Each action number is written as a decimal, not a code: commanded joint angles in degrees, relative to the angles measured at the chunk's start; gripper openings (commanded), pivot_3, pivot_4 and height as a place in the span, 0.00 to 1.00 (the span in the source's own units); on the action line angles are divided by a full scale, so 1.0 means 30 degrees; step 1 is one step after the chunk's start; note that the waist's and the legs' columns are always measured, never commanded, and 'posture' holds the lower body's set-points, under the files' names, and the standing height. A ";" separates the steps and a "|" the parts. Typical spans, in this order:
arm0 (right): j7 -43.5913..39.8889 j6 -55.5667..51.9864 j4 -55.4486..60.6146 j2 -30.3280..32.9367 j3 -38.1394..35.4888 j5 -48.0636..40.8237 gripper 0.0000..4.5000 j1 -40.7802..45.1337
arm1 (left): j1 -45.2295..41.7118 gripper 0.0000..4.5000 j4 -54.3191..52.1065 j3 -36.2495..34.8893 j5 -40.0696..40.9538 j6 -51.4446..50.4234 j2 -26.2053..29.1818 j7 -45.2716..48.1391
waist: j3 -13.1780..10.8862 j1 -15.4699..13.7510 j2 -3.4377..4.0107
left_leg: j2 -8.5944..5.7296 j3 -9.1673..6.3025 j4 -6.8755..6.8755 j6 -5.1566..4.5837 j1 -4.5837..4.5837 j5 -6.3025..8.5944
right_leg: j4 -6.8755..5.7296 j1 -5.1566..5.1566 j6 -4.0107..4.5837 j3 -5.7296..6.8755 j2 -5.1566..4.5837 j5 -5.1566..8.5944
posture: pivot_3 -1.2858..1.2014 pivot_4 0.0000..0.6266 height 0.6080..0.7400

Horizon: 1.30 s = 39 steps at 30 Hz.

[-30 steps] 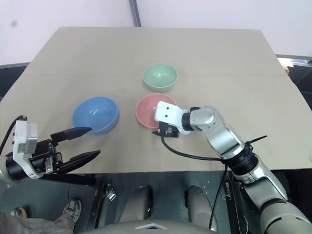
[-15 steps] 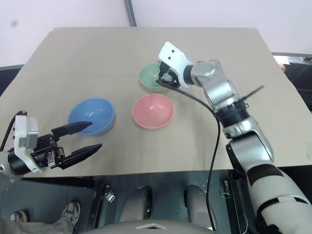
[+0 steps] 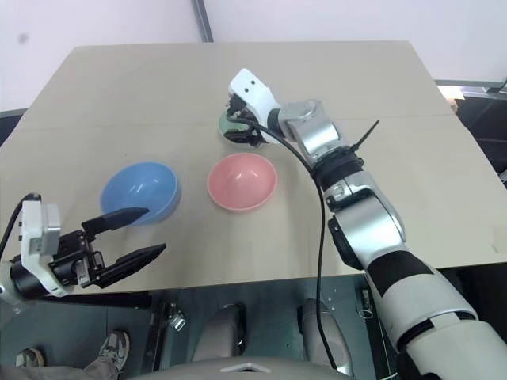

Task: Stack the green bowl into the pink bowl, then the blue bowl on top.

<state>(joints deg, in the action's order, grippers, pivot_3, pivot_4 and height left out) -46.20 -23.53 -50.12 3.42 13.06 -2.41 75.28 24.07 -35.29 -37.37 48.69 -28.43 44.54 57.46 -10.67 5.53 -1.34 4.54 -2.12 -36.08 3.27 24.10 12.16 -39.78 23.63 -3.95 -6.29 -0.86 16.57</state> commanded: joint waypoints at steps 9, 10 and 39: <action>0.2245 0.2560 -0.4729 -0.1417 -0.0656 0.1147 0.68 0.1344 | -0.0046 1.00 -0.0787 -0.0207 0.0042 0.0457 -0.0172 -0.0473 | -0.0002 0.0007 0.0002 | -0.0001 -0.0001 0.0000 0.0001 0.0007 0.0000 | 0.0009 -0.0001 0.0001 0.0000 0.0000 0.0001 | 0.52 0.24 1.00; 0.2445 0.2708 -0.5008 -0.1405 -0.0686 0.1260 0.68 0.1411 | -0.0077 1.00 -0.0794 -0.0150 0.0009 0.0489 -0.0187 -0.0506 | -0.0001 0.0011 0.0002 | -0.0001 -0.0002 0.0001 0.0001 0.0006 0.0000 | 0.0008 -0.0001 0.0002 0.0000 0.0000 0.0001 | 0.52 0.24 1.00; -0.6959 -0.6512 2.1411 0.6827 0.1887 -0.2598 0.10 -0.8208 | -0.1877 1.00 0.1590 0.0480 -0.0654 0.0951 -0.0074 -0.0797 | -0.0019 -0.0572 0.0020 | -0.0005 -0.0068 -0.0070 0.0004 0.0083 0.0001 | 0.0016 0.0018 -0.0003 0.0069 -0.0004 0.0007 | 0.52 0.24 1.00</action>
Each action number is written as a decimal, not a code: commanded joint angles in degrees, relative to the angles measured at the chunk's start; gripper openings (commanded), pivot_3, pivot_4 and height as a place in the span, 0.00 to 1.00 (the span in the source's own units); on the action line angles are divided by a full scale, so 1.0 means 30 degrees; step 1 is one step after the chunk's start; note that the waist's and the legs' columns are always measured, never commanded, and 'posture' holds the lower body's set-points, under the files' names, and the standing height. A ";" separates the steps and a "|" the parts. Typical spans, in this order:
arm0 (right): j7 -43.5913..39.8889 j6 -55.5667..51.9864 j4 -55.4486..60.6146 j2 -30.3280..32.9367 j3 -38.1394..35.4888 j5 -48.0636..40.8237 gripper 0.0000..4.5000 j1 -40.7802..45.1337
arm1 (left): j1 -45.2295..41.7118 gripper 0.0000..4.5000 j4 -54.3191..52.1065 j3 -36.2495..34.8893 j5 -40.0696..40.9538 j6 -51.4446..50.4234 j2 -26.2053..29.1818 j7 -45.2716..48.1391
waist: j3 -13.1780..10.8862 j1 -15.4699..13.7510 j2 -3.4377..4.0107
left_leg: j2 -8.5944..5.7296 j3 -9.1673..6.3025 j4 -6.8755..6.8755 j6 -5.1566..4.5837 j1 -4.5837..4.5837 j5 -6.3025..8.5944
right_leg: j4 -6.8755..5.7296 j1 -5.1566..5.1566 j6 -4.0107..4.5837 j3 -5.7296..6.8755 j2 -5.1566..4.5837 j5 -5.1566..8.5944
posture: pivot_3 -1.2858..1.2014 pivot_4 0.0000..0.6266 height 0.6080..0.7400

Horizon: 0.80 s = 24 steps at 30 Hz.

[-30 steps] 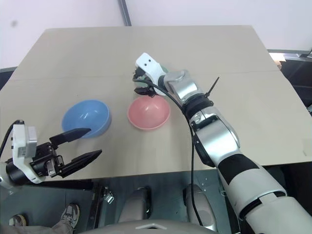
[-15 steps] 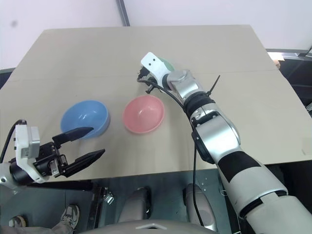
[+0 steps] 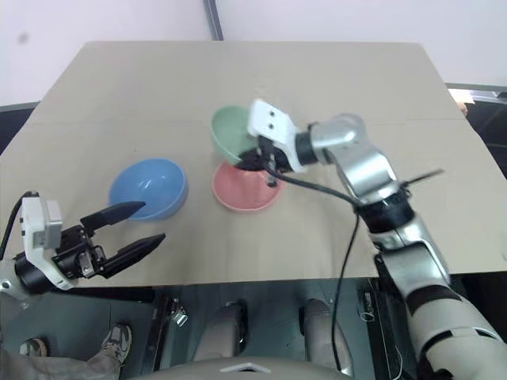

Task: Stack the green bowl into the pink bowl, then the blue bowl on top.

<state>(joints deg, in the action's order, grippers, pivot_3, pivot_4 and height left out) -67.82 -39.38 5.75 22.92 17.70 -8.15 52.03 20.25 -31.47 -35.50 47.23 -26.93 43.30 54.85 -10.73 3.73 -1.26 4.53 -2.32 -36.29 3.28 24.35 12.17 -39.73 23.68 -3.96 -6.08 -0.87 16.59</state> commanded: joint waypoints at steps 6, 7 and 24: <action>0.2711 -0.1030 0.3903 0.0541 0.1317 0.0495 0.69 -0.1464 | -0.1687 1.00 0.0276 0.0058 -0.1631 0.0308 0.0472 -0.1406 | 0.0009 0.0166 -0.0015 | 0.0011 0.0027 -0.0009 0.0002 -0.0118 -0.0006 | -0.0036 -0.0058 -0.0010 -0.0050 0.0028 0.0005 | 0.52 0.24 1.00; 0.2857 -0.1052 0.4043 0.0503 0.1210 0.0341 0.77 -0.1483 | -0.1606 1.00 0.0143 0.0045 -0.2119 0.0249 0.0522 -0.1829 | 0.0010 0.0147 -0.0017 | 0.0012 0.0036 -0.0010 0.0002 -0.0118 -0.0006 | -0.0036 -0.0058 -0.0010 -0.0059 0.0027 0.0004 | 0.52 0.24 1.00; 0.3041 -0.1218 0.9012 0.3452 -0.4121 -0.5740 0.77 -0.4991 | -0.2801 1.00 -0.1786 0.3343 -0.9053 -0.3936 0.9694 -0.2877 | 0.0002 -0.0102 -0.0042 | 0.0005 0.0038 -0.0005 0.0003 -0.0065 -0.0004 | 0.0005 -0.0040 -0.0006 -0.0047 0.0011 0.0006 | 0.52 0.24 1.00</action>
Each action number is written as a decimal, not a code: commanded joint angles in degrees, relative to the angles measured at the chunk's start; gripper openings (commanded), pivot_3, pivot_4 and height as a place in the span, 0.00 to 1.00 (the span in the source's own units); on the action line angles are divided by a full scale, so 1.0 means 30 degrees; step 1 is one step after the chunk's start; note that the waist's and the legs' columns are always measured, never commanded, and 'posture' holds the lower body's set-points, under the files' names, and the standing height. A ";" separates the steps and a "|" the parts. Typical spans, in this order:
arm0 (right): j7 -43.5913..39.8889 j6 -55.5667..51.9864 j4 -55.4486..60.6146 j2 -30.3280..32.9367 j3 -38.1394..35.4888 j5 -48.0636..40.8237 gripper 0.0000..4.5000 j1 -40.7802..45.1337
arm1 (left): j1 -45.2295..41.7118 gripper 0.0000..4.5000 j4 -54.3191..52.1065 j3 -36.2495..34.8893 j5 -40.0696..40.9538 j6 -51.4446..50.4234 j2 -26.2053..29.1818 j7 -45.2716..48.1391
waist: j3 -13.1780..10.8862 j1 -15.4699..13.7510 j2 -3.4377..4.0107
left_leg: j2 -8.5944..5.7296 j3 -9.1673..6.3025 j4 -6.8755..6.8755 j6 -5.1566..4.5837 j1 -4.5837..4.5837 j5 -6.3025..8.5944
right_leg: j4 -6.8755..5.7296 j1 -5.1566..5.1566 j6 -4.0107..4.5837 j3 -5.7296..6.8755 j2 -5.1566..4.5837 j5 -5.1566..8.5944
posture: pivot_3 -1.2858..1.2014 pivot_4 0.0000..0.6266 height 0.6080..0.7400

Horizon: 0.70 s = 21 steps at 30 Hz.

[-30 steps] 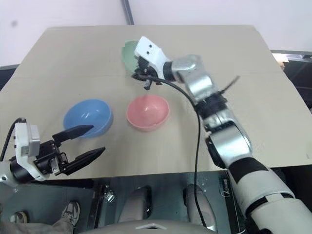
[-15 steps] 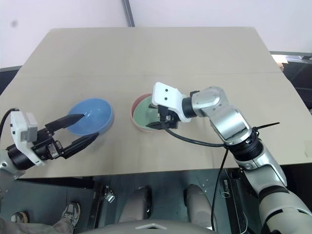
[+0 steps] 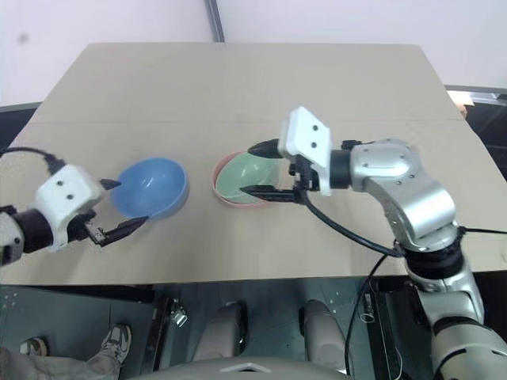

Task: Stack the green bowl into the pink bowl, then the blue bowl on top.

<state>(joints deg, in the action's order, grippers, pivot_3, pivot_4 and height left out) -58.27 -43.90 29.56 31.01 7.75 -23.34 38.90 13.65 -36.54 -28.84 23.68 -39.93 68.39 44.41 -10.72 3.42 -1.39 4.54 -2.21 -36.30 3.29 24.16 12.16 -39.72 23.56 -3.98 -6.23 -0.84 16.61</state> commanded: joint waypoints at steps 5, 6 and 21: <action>0.0980 0.1485 0.0531 0.0587 -0.0519 -0.0524 0.77 -0.0903 | -0.2251 1.00 0.0730 0.3025 -0.2119 0.0761 0.1730 0.0787 | -0.0019 0.0251 0.0023 | 0.0006 0.0032 0.0012 -0.0002 0.0003 0.0001 | -0.0007 0.0034 0.0000 -0.0026 0.0010 0.0000 | 0.52 0.24 1.00; 0.1279 0.1818 0.0120 0.0034 -0.0299 -0.0536 0.77 -0.0745 | -0.2440 1.00 0.0914 0.3248 -0.2299 0.0909 0.1655 0.0837 | -0.0019 0.0260 0.0023 | 0.0014 0.0025 0.0018 -0.0002 0.0001 0.0001 | -0.0008 0.0034 0.0001 -0.0024 0.0021 -0.0001 | 0.52 0.24 1.00; 0.1120 0.8770 -0.9271 -0.3364 0.2274 0.2545 0.77 -0.1022 | -0.1176 1.00 0.0611 0.1962 -0.3910 0.1091 0.0669 0.1996 | -0.0024 0.0132 0.0014 | 0.0008 0.0022 0.0008 -0.0002 0.0047 0.0001 | -0.0011 0.0050 0.0004 -0.0018 0.0015 -0.0004 | 0.52 0.24 1.00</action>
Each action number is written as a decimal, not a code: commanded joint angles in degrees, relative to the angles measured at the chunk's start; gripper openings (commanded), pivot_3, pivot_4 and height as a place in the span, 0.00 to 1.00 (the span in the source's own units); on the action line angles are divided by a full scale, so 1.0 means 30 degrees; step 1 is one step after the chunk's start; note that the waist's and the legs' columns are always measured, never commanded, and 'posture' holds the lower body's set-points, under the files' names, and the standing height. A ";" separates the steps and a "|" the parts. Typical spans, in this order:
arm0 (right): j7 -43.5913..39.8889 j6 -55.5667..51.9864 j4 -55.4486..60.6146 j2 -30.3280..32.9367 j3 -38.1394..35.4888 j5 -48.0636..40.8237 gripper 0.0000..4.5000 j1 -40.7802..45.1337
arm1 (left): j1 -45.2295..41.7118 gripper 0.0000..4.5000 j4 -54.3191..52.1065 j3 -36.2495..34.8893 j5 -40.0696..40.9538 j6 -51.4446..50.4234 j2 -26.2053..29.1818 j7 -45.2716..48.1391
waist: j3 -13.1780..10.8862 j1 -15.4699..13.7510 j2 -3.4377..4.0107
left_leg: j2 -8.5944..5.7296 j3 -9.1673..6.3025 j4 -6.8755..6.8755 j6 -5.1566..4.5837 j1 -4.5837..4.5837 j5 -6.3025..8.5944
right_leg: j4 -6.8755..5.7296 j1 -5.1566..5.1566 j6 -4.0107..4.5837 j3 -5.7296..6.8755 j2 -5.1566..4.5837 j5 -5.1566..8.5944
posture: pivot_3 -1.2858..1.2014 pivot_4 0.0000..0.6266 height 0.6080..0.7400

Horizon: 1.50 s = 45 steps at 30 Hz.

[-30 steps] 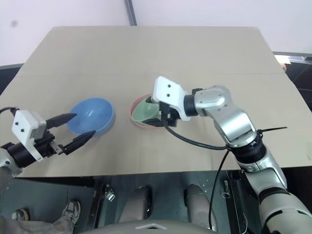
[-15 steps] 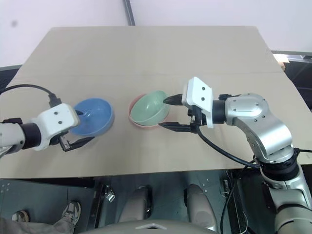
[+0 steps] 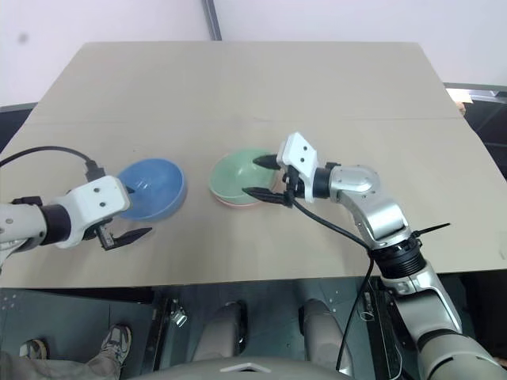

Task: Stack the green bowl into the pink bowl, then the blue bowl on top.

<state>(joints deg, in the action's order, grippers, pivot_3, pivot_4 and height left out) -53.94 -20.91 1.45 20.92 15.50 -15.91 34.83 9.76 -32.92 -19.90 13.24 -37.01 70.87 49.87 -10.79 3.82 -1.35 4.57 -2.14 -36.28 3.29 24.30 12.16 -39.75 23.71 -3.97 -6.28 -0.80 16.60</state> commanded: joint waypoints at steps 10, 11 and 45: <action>-0.0856 -0.1034 0.4454 0.1305 -0.1318 -0.1980 0.77 -0.0008 | 0.0198 1.00 -0.0682 -0.1032 -0.1351 0.0323 -0.0360 0.0563 | -0.0002 -0.0044 0.0005 | 0.0001 -0.0011 -0.0002 0.0000 0.0001 0.0000 | -0.0008 -0.0002 -0.0001 0.0002 0.0001 0.0000 | 0.52 0.24 1.00; -0.0939 -0.1711 0.5286 0.1605 -0.1428 -0.2503 0.77 -0.0118 | 0.0175 1.00 -0.0652 -0.0962 -0.1476 0.0375 -0.0375 0.0570 | 0.0001 -0.0070 0.0000 | 0.0001 -0.0014 -0.0002 0.0000 0.0001 0.0000 | -0.0008 -0.0003 -0.0001 0.0003 0.0001 0.0000 | 0.52 0.24 1.00; -0.0494 -0.6796 1.0703 0.8373 -0.4193 -0.5689 0.79 -0.3090 | -0.5909 0.01 0.1700 0.1443 -0.1422 0.5246 0.0395 0.3685 | 0.0006 -0.0514 -0.0021 | -0.0001 -0.0019 -0.0050 -0.0002 0.0013 -0.0001 | -0.0010 -0.0012 -0.0006 0.0007 0.0004 0.0000 | 0.52 0.24 1.00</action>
<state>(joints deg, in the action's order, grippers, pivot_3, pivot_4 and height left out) -55.63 -42.20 31.46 45.18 5.41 -32.25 25.66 -5.85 -27.58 -13.10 7.27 -21.00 70.66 59.96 -10.77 2.28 -1.42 4.56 -2.21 -36.47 3.28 24.36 12.15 -39.79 23.67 -3.99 -6.25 -0.79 16.60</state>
